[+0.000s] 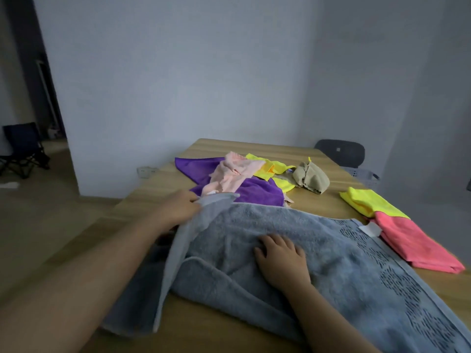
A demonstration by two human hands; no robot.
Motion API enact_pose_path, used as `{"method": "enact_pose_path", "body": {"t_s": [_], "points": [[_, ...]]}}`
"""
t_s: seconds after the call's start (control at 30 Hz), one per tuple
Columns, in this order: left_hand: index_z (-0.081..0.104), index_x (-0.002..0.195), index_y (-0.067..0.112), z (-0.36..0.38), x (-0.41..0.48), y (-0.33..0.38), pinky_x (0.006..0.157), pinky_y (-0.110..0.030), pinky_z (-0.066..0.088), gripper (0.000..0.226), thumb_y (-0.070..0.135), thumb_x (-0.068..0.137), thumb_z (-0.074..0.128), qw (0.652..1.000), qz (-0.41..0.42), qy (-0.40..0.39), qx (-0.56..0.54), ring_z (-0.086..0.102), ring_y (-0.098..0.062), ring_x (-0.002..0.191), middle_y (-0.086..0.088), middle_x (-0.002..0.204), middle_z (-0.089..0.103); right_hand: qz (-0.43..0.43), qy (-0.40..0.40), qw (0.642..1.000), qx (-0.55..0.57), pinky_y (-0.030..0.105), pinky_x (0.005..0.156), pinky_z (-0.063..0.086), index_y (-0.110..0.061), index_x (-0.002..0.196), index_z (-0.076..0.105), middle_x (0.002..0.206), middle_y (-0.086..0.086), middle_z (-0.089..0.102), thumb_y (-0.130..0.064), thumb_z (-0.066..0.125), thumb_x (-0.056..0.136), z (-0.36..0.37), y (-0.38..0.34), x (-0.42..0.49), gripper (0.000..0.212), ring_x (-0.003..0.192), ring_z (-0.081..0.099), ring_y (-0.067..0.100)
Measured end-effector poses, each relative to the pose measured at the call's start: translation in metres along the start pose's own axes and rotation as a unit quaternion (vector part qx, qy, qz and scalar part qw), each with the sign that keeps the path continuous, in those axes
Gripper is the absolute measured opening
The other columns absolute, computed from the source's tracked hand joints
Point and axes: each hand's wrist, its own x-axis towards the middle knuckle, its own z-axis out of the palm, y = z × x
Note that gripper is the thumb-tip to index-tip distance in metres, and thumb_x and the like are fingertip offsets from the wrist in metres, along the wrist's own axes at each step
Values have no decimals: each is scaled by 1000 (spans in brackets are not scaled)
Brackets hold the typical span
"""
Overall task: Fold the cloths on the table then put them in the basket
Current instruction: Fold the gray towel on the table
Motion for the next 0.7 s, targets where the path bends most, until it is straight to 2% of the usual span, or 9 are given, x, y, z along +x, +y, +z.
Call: {"method": "enact_pose_path", "body": {"t_s": [0.1, 0.17, 0.23, 0.33, 0.4, 0.47, 0.57, 0.63, 0.7], "points": [[67, 106, 6, -21, 23, -11, 66, -26, 39, 24, 12, 91, 49, 999, -15, 31, -2, 57, -25, 90, -19, 112, 64, 1, 2, 1000, 3, 36, 109, 19, -38, 135, 37, 144, -14, 37, -47, 30, 95, 1, 1, 0, 42, 135, 27, 12], [64, 117, 9, -27, 32, -21, 63, -24, 38, 30, 10, 91, 48, 998, -21, 50, 26, 54, -22, 92, -17, 118, 62, 2, 2, 1000, -1, 35, 109, 20, -39, 136, 36, 144, -15, 36, -48, 30, 95, 0, 1, 0, 42, 135, 27, 11], [60, 124, 15, -31, 38, -37, 75, -24, 41, 35, 12, 92, 46, 995, -34, 58, 74, 55, -26, 105, -14, 125, 58, 7, 0, 1000, -9, 35, 109, 20, -39, 136, 36, 144, -15, 36, -47, 29, 96, -2, 0, 0, 41, 135, 27, 11], [57, 126, 18, -37, 42, -69, 91, -33, 46, 35, 19, 95, 41, 985, -76, 79, 130, 55, -30, 109, -13, 127, 56, 17, 5, 999, -46, 38, 108, 22, -33, 133, 40, 142, -9, 39, -38, 31, 97, -8, -12, 2, 37, 133, 31, 16], [58, 121, 15, -46, 40, -88, 85, -35, 48, 33, 18, 96, 37, 976, -114, 111, 147, 57, -29, 102, -13, 122, 58, -19, 33, 998, -52, 38, 107, 23, -30, 131, 42, 142, -6, 39, -32, 35, 96, -8, -32, 3, 36, 132, 31, 18], [60, 113, 10, -55, 39, -103, 75, -32, 46, 29, 14, 96, 37, 969, -140, 137, 150, 55, -27, 89, -14, 112, 60, -83, 52, 995, 15, 33, 104, 27, -30, 129, 47, 137, -6, 44, -29, 40, 95, -7, -58, 2, 35, 127, 36, 17], [53, 115, 5, -69, 36, -123, 70, -35, 47, 24, 12, 94, 44, 963, -179, 159, 124, 53, -26, 82, -14, 103, 57, -175, 11, 975, 133, 27, 90, 40, -26, 115, 61, 112, -2, 57, -28, 48, 93, -4, -98, -2, 25, 108, 49, 17], [39, 132, 9, -74, 32, -128, 75, -40, 51, 43, 18, 92, 52, 969, -196, 129, 79, 54, -32, 94, -17, 113, 51, -235, -49, 959, 154, 28, 88, 42, -24, 108, 64, 105, 0, 60, -31, 52, 91, 1, -114, -5, 22, 102, 51, 17], [34, 140, 15, -73, 23, -119, 94, -44, 45, 56, 27, 90, 57, 977, -138, 130, 96, 47, -36, 117, -18, 134, 43, -257, -80, 951, 150, 26, 90, 38, -26, 107, 64, 107, -1, 60, -37, 56, 88, 9, -120, -7, 24, 103, 50, 18]]}}
